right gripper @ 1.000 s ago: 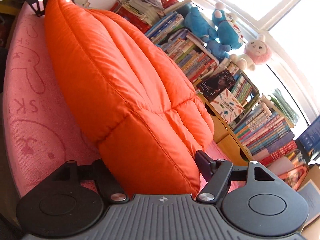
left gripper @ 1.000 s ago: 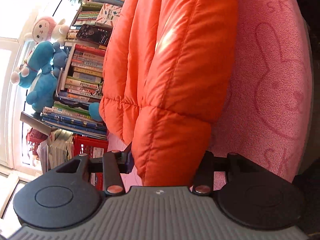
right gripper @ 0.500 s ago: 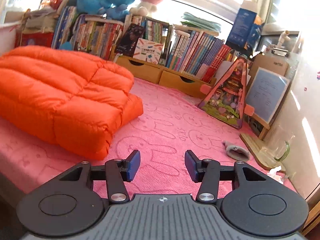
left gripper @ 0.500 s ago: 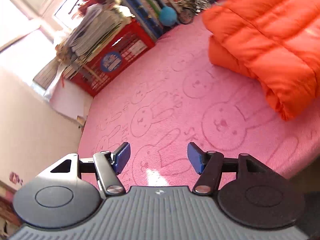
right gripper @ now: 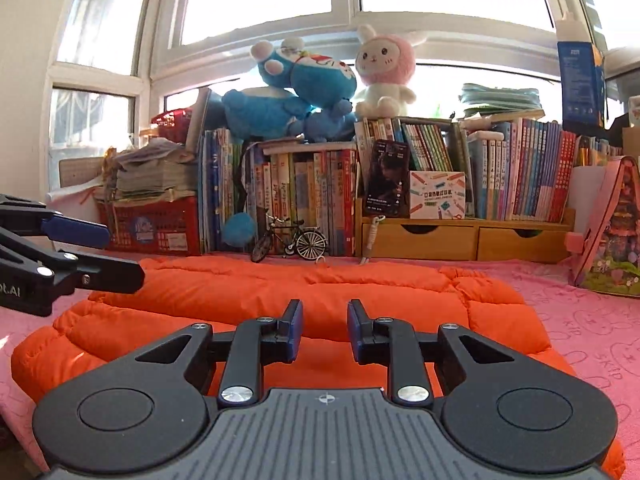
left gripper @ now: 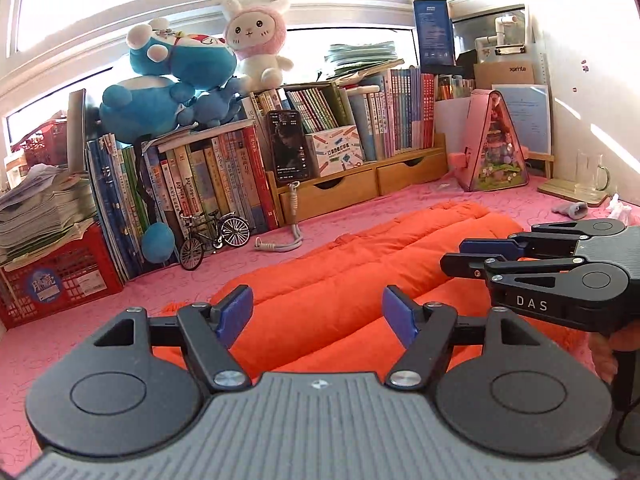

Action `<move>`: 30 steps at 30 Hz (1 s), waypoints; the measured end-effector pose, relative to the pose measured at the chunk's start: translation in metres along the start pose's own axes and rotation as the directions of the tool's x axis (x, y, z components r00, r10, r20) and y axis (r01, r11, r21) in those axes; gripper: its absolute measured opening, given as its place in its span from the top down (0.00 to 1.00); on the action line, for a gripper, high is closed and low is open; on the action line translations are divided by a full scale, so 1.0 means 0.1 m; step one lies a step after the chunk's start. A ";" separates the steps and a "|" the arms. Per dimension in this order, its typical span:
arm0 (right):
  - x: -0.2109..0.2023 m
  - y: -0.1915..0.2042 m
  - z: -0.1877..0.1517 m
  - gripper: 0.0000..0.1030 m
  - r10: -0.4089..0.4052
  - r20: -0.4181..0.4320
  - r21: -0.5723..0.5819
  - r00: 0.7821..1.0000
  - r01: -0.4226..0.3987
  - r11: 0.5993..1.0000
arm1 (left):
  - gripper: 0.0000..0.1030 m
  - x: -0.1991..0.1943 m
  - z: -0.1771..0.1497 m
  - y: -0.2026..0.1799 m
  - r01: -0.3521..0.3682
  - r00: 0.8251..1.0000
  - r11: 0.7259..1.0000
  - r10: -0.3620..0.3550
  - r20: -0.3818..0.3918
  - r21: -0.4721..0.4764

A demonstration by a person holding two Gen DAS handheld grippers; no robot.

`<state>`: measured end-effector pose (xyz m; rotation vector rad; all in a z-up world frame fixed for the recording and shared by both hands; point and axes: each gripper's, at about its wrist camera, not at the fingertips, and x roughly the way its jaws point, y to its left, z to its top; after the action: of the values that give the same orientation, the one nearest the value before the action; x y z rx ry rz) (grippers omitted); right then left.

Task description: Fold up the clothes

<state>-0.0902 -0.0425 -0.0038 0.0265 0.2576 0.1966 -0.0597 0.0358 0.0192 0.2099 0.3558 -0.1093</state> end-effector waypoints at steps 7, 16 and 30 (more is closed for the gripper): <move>0.48 -0.16 0.42 0.74 -0.009 -0.083 -0.011 0.997 0.008 1.000 | 0.50 0.69 0.12 0.05 -0.102 0.993 0.992 0.098 -0.067 -0.068; 1.05 -0.10 0.16 0.66 -0.077 -0.178 -0.059 0.981 0.067 0.996 | 0.50 1.17 0.05 0.02 -0.182 0.978 0.982 0.175 -0.112 -0.052; 1.25 0.06 -0.15 0.62 -0.149 -0.170 -0.241 0.974 0.106 0.965 | 0.40 1.40 -0.15 -0.02 -0.200 0.973 0.979 0.202 -0.108 0.025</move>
<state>0.0232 -0.0121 -0.0491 -0.2407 0.4211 0.0991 0.0654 0.0277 -0.0444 0.2651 0.4418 0.1005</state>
